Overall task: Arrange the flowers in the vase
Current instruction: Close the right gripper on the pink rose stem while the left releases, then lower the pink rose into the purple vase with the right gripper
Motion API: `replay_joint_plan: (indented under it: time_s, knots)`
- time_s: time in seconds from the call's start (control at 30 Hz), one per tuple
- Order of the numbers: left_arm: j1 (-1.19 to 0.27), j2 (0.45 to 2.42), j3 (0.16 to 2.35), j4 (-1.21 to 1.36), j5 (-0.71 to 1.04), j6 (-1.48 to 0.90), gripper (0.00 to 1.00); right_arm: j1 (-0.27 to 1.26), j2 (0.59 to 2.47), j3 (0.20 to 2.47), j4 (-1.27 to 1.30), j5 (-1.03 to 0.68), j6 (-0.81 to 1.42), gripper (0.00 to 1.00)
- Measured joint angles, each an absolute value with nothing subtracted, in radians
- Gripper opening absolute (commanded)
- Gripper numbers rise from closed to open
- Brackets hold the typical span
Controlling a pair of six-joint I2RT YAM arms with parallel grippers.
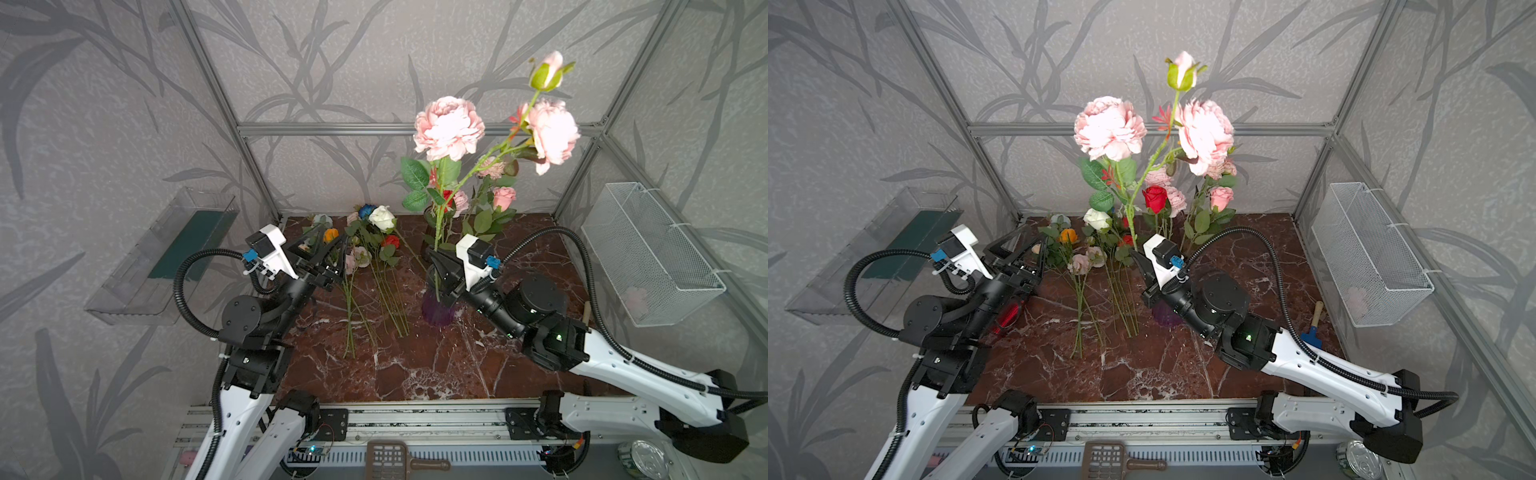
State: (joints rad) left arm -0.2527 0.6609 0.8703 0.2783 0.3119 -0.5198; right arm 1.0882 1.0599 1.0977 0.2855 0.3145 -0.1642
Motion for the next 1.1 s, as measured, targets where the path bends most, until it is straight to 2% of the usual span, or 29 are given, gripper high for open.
replay_joint_plan:
  time_s: [0.2,0.37,1.03,1.1]
  knots:
    - [-0.245,0.711,0.870,0.277,0.307,-0.534,0.78,0.931,1.064,1.024,0.381,0.328,-0.168,0.00]
    - [-0.241,0.719,0.868,0.278,0.303,-0.535,0.78,0.867,1.092,0.965,0.457,0.330,-0.134,0.00]
    - [-0.240,0.747,0.868,0.277,0.308,-0.535,0.78,0.784,1.175,0.808,0.554,0.323,-0.009,0.00]
    - [-0.240,0.748,0.868,0.278,0.309,-0.535,0.78,0.783,1.183,0.804,0.542,0.324,0.009,0.07]
